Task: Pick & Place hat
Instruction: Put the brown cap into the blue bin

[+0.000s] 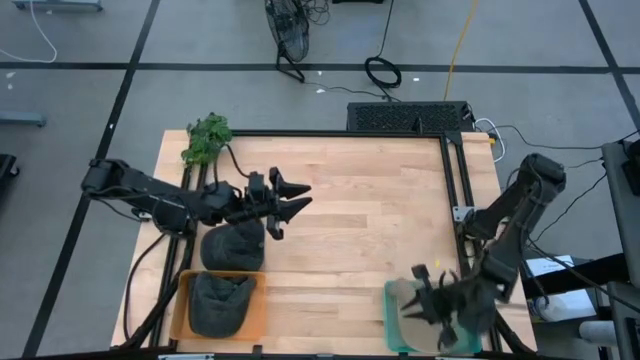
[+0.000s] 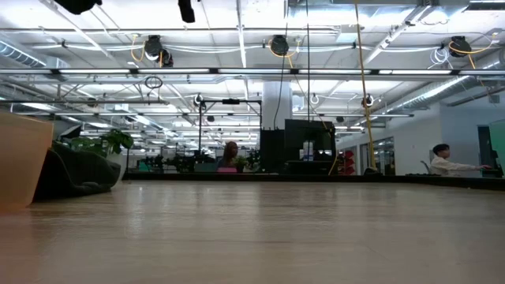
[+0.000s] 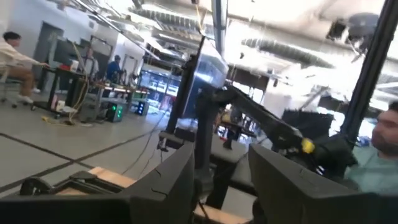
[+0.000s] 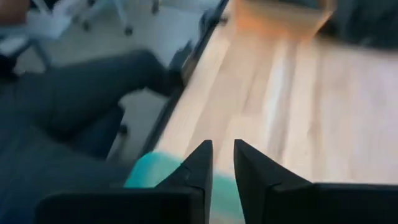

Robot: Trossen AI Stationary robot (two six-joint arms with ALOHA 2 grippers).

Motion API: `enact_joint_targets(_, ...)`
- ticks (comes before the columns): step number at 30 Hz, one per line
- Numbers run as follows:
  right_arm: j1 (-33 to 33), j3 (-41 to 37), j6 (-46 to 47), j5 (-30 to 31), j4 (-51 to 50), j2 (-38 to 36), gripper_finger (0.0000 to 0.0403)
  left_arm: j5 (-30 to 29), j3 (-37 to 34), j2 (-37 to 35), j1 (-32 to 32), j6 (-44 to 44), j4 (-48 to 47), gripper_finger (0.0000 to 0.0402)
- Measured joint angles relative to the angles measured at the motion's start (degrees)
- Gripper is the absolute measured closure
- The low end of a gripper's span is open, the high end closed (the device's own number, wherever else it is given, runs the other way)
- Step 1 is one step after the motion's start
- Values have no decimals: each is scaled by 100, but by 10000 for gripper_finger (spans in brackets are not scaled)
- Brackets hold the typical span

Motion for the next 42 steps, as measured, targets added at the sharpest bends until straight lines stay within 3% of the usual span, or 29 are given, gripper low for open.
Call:
enact_joint_targets(7,330,1524,1536,-1109,-2169,1017,365,-597,255,268,-463,73,171,238)
enact_joint_targets(11,501,1628,2334,-1973,-2137,1258,365,-843,470,457,-719,309,146,238)
enact_joint_targets(14,659,1627,2916,-2255,-2064,1414,365,-978,650,611,-847,454,129,238)
enact_joint_targets(22,848,1115,3553,-2026,-1990,1673,367,-1027,1328,1187,-878,754,150,238)
enact_joint_targets(32,833,-385,3918,-2014,-436,1658,385,-1025,2009,1826,-878,795,104,238)
enact_joint_targets(37,844,-569,3929,-1981,-314,1492,394,-1019,2164,1991,-878,880,99,238)
enact_joint_targets(42,855,-585,3507,-1568,-79,1424,401,-1019,2166,1990,-878,913,76,238)
